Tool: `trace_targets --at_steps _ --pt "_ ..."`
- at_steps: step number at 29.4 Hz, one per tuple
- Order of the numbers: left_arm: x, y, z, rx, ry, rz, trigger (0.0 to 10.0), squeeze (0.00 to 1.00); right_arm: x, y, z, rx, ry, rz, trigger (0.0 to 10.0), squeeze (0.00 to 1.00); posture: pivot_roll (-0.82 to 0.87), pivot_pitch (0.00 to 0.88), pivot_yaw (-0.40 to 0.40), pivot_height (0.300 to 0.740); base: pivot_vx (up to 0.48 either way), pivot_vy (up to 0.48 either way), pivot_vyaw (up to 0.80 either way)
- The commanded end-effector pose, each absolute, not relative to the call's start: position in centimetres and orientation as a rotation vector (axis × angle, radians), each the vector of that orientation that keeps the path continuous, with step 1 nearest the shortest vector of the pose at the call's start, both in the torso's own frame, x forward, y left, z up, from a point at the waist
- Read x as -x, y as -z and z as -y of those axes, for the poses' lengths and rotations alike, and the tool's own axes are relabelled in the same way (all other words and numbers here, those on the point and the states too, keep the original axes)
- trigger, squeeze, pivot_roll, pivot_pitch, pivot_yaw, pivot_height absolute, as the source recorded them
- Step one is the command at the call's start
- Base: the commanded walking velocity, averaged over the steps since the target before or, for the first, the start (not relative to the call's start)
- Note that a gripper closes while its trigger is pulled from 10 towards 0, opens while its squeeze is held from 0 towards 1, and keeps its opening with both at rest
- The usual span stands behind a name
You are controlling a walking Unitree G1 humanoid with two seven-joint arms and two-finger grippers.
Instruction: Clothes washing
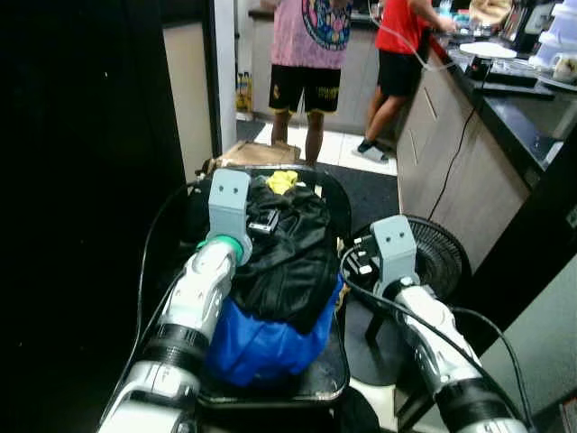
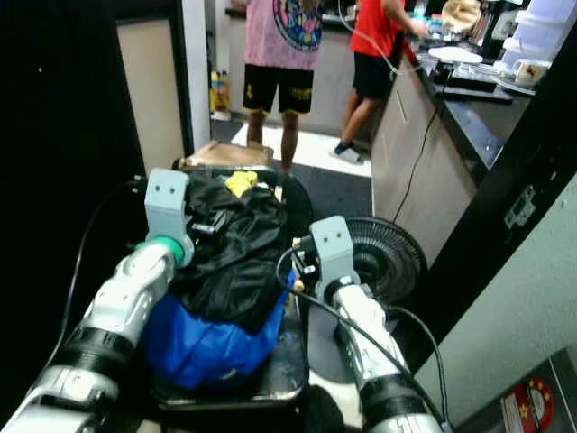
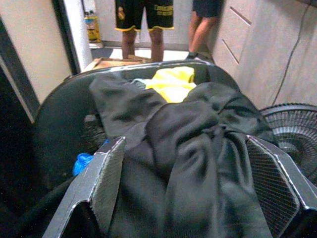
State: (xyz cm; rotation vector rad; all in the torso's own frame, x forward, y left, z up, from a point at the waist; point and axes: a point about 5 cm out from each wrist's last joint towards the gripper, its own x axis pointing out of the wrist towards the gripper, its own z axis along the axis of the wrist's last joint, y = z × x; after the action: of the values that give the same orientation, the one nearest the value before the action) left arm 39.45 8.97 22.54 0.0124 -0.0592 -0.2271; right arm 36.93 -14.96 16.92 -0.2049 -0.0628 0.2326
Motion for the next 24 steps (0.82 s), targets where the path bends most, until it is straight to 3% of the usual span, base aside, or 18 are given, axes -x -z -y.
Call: trace_targets --at_steps 1,11,23,24 --pt "-39.4 -20.8 -8.4 -0.038 0.244 -0.010 10.0 0.00 -37.0 -16.5 15.2 0.212 -0.229 0.041 10.0 0.00 -0.06 0.063 0.013 0.740 0.000 0.000 0.00" --pt "-39.7 -19.0 -8.5 0.054 0.238 -0.229 10.0 0.00 -37.0 -16.5 15.1 0.221 -0.239 0.039 10.0 0.00 -0.05 0.065 0.008 0.740 0.000 0.000 0.00" --pt "-39.5 -18.0 -8.1 0.235 0.270 -0.338 10.0 0.00 -37.1 -16.6 15.0 0.222 -0.243 0.040 10.0 0.00 -0.05 0.066 0.009 0.740 0.000 0.000 0.00" --pt "-39.5 -17.8 -8.0 0.261 0.274 -0.349 9.5 0.00 -37.1 -16.6 15.0 0.223 -0.244 0.040 10.0 0.00 -0.05 0.066 0.009 0.740 0.000 0.000 0.00"
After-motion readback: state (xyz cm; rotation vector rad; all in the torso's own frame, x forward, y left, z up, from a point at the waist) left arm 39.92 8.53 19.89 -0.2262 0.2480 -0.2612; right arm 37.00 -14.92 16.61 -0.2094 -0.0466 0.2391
